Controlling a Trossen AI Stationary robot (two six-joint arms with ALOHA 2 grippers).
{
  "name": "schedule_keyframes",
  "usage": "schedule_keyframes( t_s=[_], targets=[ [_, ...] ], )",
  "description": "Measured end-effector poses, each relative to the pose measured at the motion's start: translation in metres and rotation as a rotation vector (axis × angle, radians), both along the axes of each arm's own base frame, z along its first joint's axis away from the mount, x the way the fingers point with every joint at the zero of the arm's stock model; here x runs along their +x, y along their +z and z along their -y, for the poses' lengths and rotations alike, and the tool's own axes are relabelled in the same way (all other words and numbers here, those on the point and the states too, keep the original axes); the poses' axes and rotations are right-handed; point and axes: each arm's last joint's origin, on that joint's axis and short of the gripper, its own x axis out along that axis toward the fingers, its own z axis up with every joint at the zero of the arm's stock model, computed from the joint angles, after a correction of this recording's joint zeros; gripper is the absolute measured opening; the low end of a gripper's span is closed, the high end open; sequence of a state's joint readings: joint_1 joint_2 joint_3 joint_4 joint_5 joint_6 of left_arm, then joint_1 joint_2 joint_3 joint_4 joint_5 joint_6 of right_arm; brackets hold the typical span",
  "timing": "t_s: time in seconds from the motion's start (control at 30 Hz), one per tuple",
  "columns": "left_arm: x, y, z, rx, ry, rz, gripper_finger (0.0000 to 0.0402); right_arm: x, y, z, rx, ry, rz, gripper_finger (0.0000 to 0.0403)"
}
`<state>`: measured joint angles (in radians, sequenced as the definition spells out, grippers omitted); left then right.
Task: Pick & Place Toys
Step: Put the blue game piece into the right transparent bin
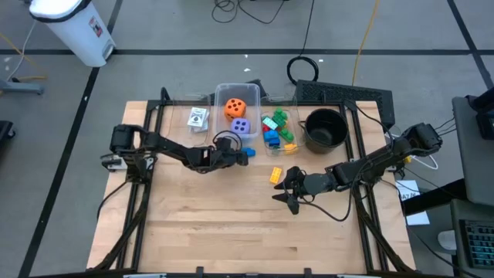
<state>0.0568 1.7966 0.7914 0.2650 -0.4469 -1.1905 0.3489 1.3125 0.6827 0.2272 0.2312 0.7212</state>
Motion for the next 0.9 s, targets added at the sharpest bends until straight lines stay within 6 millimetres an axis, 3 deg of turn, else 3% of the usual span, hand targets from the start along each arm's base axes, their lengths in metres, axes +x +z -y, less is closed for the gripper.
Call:
schedule_keyframes(
  t_s=[0.33, 0.9],
  targets=[
    [0.004, 0.006, -0.012, 0.013, 0.027, 0.08, 0.0174, 0.0, 0.0, 0.0, 0.0, 0.0, 0.0, 0.0203],
    [0.006, -0.007, -0.011, -0.035, 0.02, 0.071, 0.0174, -0.001, -0.002, 0.0, -0.014, 0.002, -0.018, 0.0203]
  ],
)
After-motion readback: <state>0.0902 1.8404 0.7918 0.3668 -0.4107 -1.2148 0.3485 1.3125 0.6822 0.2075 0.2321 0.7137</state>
